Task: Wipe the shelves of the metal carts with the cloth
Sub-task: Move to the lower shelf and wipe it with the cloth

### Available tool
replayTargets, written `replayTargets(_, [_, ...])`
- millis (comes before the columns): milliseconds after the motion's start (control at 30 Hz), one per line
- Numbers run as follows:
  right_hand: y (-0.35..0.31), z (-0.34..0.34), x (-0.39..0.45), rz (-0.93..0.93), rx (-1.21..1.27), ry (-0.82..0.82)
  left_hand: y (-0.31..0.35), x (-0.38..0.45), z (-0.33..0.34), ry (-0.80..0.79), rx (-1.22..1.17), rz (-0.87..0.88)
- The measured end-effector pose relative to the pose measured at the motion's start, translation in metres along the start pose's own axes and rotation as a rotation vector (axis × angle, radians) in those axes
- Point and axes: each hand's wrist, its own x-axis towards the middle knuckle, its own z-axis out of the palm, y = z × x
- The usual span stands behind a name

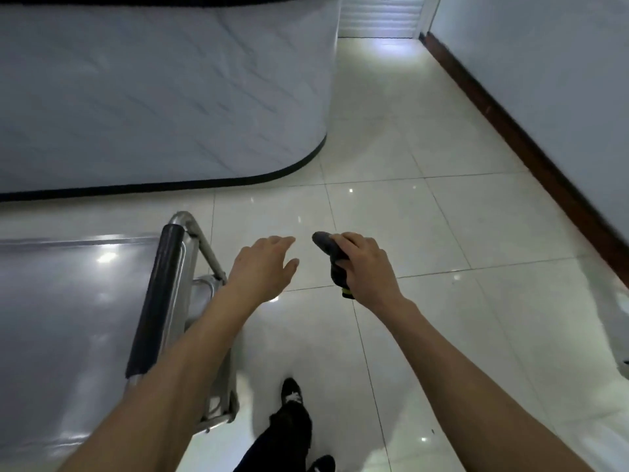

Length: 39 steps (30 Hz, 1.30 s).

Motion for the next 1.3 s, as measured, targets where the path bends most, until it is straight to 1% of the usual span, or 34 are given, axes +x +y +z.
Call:
replayTargets(233, [0.022, 0.022, 0.140, -0.127, -0.007, -0.072, -0.041, 0.108, -0.009, 0.044, -0.049, -0.145])
replayTargets(400, [0.022, 0.027, 0.233, -0.193, -0.023, -0.127, -0.065, 0.173, -0.037, 0.060, -0.022, -0.194])
replayTargets(567, [0.017, 0.042, 0.324, -0.266, -0.012, -0.193, -0.101, 0.226, -0.055, 0.081, -0.044, -0.287])
replayTargets(767, [0.009, 0.075, 0.453, -0.407, 0.021, -0.264, -0.153, 0.308, -0.068, 0.130, -0.076, -0.459])
replayTargets(867, [0.001, 0.092, 0.519, -0.486, 0.047, -0.299, -0.177, 0.346, -0.082, 0.131, -0.081, -0.560])
replayTargets(967, [-0.014, 0.111, 0.573, -0.596, 0.028, -0.359, -0.200, 0.364, -0.092, 0.149, -0.078, -0.651])
replayTargets(1033, [-0.035, 0.130, 0.606, -0.664, 0.044, -0.444, -0.216, 0.366, -0.095, 0.181, -0.136, -0.751])
replayTargets(1067, [-0.040, 0.134, 0.613, -0.678, 0.049, -0.457, -0.220, 0.365, -0.095, 0.188, -0.148, -0.765])
replayTargets(1200, [-0.101, 0.181, 0.655, -0.901, 0.044, -0.569, -0.267, 0.356, -0.092, 0.232, -0.209, -0.963])
replayTargets(1300, [-0.152, 0.220, 0.675, -1.011, 0.052, -0.663, -0.307, 0.349, -0.085, 0.260, -0.235, -1.095])
